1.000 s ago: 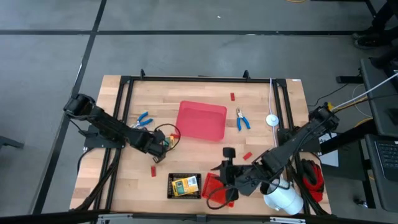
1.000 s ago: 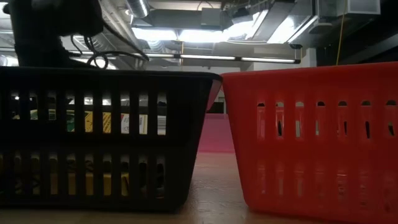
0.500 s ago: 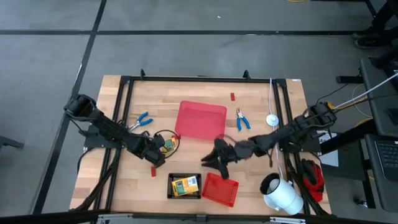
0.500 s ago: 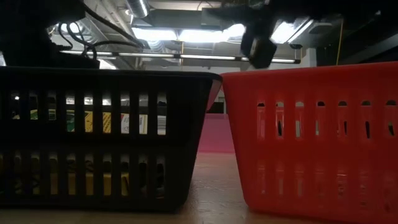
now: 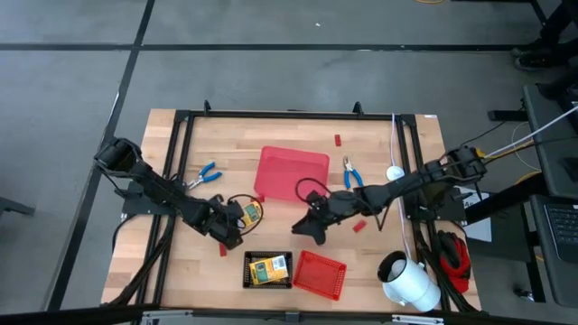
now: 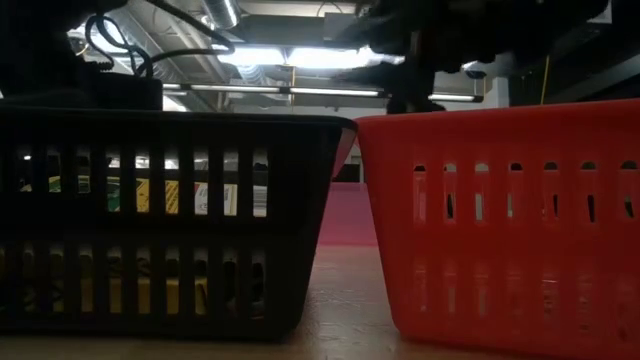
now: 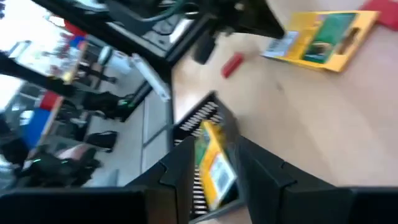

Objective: Pick & Place School Supplies
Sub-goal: Put the crayon box into the black bin

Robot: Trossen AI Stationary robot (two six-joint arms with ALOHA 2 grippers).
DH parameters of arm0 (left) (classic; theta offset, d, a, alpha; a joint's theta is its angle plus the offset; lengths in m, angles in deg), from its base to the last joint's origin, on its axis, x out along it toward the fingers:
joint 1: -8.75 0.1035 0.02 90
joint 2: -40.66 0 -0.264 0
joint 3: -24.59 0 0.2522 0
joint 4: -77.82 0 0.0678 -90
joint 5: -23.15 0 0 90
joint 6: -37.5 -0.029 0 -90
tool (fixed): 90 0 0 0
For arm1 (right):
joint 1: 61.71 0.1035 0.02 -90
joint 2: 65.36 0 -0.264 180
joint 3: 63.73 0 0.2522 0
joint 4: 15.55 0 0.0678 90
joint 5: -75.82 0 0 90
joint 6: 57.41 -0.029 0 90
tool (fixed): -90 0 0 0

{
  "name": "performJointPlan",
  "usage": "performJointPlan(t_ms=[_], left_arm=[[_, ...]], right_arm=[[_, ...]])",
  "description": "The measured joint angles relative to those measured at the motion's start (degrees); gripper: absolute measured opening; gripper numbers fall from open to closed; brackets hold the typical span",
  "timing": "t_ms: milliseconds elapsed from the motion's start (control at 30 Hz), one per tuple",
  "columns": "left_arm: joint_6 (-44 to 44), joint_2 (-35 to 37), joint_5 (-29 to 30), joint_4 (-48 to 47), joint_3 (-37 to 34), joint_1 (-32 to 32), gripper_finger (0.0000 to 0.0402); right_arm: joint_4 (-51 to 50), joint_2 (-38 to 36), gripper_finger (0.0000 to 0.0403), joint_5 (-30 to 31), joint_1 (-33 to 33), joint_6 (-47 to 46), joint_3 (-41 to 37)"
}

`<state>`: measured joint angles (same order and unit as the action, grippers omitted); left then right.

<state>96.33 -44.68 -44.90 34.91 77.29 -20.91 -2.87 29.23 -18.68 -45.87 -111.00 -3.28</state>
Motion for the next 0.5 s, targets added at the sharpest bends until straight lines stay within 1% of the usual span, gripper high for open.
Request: performJointPlan(t_ms=[100,200,400,500], left_arm=[[-1.0,0.0,0.7,0.8,0.0,-0.1,0.0006],[-2.2,0.1,0.6,2.6,0.0,-0.6,0.0006],[-1.7,0.1,0.7,2.2,0.1,-2.0,0.0006],[-0.7,0.1,1.9,2.4,0.1,-3.6,0.0006]], right_arm=[[-3.5,1.1,0.0119,0.0,-0.3,0.0,1.4],[-3.6,2.7,0.0119,-0.2,-0.4,-0.6,2.4],[-4.3,4.4,0.0119,-5.4,-2.2,-6.0,3.7],[-4.5,4.4,0.0119,-8.3,-3.1,-7.7,5.3]])
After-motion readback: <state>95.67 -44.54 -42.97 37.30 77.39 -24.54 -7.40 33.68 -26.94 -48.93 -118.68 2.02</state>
